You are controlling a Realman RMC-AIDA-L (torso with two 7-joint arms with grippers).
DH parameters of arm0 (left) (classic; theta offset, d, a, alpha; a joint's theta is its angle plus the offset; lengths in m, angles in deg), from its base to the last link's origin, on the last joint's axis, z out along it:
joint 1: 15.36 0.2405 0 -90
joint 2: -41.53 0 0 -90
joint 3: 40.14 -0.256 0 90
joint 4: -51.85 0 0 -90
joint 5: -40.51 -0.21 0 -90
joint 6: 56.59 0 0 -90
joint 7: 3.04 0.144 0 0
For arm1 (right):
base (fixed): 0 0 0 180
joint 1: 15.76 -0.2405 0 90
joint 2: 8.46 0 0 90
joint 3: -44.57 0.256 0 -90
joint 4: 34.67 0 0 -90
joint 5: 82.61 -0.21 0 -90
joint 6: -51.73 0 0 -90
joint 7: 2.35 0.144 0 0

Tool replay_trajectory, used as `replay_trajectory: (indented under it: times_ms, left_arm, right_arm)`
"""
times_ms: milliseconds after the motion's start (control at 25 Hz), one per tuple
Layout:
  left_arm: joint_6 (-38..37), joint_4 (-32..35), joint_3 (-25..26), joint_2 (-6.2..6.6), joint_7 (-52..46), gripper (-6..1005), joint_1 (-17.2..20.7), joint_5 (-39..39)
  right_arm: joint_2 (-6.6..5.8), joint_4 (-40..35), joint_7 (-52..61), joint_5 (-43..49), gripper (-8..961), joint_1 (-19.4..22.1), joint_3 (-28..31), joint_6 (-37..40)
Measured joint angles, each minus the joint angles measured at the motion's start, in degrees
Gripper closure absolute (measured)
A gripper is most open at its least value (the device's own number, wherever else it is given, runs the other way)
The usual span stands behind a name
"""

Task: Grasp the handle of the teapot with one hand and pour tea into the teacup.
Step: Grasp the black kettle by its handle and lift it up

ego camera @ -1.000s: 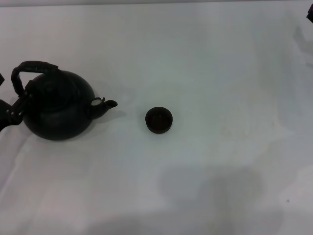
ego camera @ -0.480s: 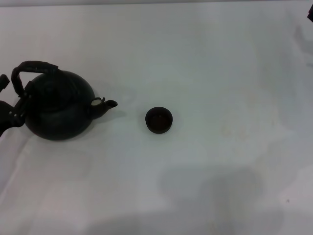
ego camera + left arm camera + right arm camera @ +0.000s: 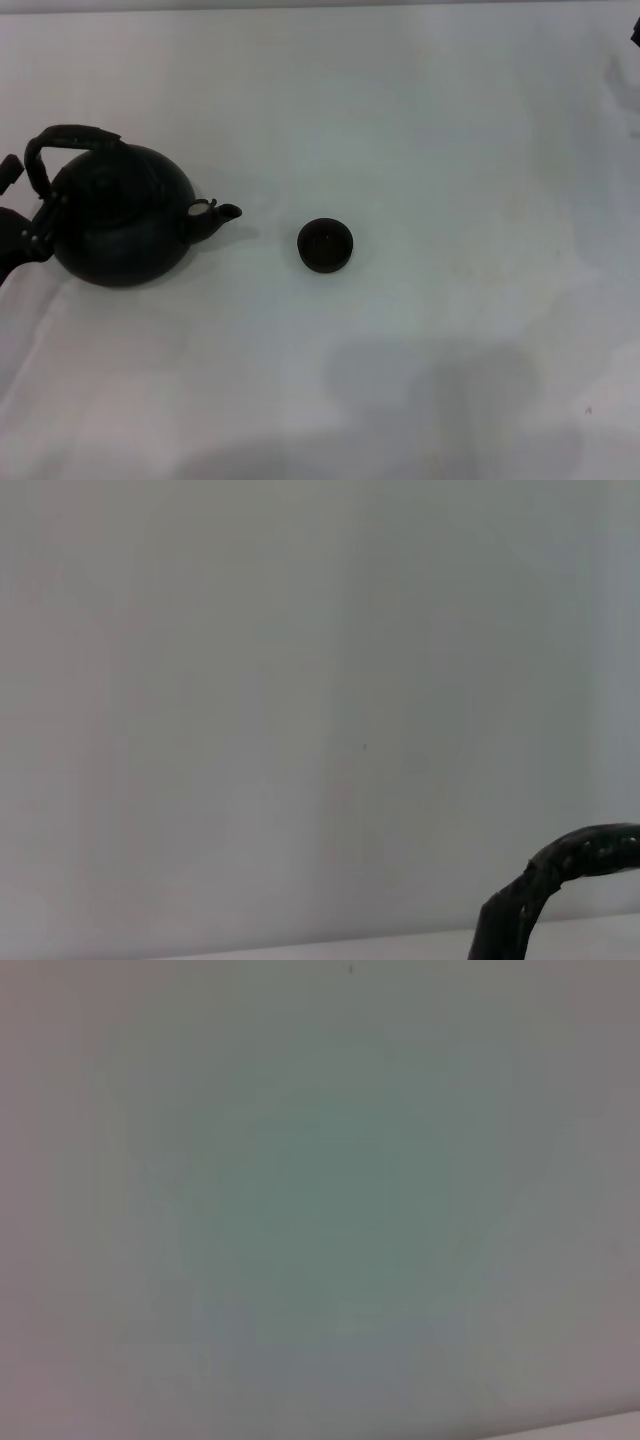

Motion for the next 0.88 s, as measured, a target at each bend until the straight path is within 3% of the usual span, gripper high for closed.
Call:
replay_trajectory:
  times_ms: [280, 400, 880]
  left_arm:
    - [0.5, 0.3, -0.1, 0.01, 0.0, 354, -0.3, 0.0]
    - [0.5, 0.4, -0.1, 0.01, 0.0, 553, -0.5, 0.0]
    - [0.5, 0.4, 0.1, 0.01, 0.0, 622, -0.7, 0.3]
  right_arm:
    - [0.0, 0.0, 0.0, 0.0, 97, 0.1, 0.0, 0.0]
    - [0.0, 0.0, 0.0, 0.0, 97, 0.1, 0.0, 0.0]
    - [0.0, 0.0, 0.0, 0.0, 97, -0.2, 0.3, 0.0]
